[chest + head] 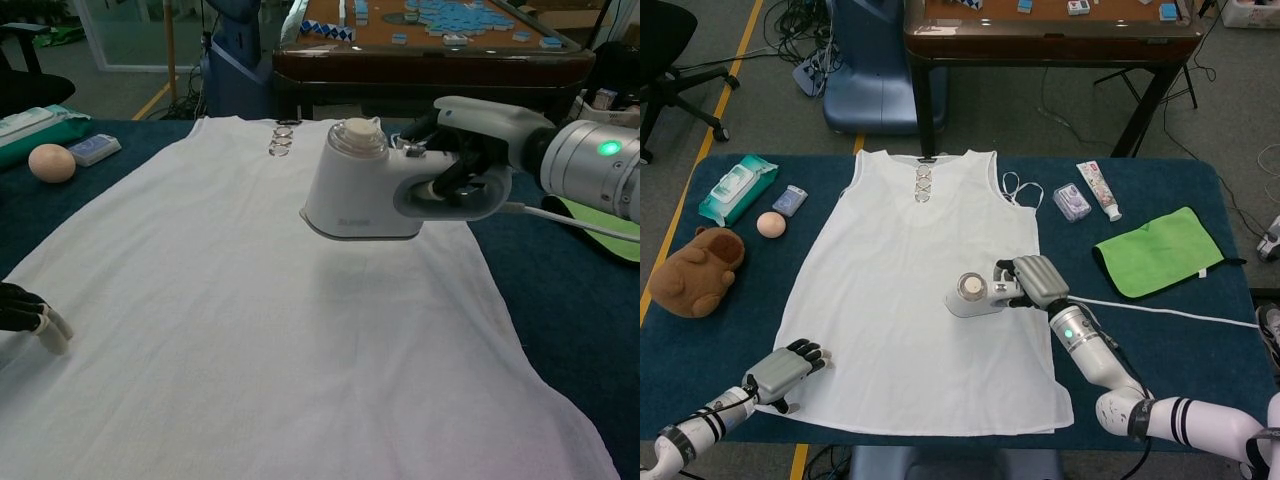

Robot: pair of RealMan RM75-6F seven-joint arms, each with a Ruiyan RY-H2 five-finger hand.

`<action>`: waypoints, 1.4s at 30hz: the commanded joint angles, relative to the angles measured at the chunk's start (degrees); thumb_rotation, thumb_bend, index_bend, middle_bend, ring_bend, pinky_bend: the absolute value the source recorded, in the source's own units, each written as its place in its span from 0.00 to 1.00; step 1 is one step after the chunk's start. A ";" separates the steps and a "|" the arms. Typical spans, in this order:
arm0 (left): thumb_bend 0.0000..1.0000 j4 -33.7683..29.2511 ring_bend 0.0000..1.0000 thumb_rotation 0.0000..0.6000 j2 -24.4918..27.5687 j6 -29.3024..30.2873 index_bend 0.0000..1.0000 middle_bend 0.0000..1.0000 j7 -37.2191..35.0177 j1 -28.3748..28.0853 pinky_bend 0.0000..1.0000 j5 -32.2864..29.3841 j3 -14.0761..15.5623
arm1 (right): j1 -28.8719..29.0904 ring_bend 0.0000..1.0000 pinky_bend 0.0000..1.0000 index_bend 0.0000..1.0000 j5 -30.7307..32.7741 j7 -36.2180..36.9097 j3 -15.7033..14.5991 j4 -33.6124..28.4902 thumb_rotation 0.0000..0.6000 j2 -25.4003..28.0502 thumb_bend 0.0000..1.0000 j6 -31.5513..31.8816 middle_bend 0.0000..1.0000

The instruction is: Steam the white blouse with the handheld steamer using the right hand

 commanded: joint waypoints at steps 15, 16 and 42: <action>0.19 -1.38 0.05 0.95 -1.02 -0.62 0.18 0.10 5.00 -0.30 0.03 -3.90 0.74 | 6.81 0.88 0.84 0.83 4.21 -6.69 -2.86 7.90 1.00 -8.68 0.51 -3.26 0.86; 0.19 -1.46 0.05 0.95 -0.96 -0.58 0.18 0.10 5.05 -0.32 0.03 -3.96 0.78 | 7.06 0.88 0.84 0.83 4.20 -6.90 -3.03 8.20 1.00 -8.98 0.51 -3.42 0.86; 0.19 -2.76 0.05 0.96 -0.32 0.30 0.18 0.10 6.53 -0.68 0.03 -5.64 1.43 | 10.74 0.88 0.84 0.83 -3.18 -5.81 -6.30 14.64 1.00 -18.23 0.51 -5.62 0.86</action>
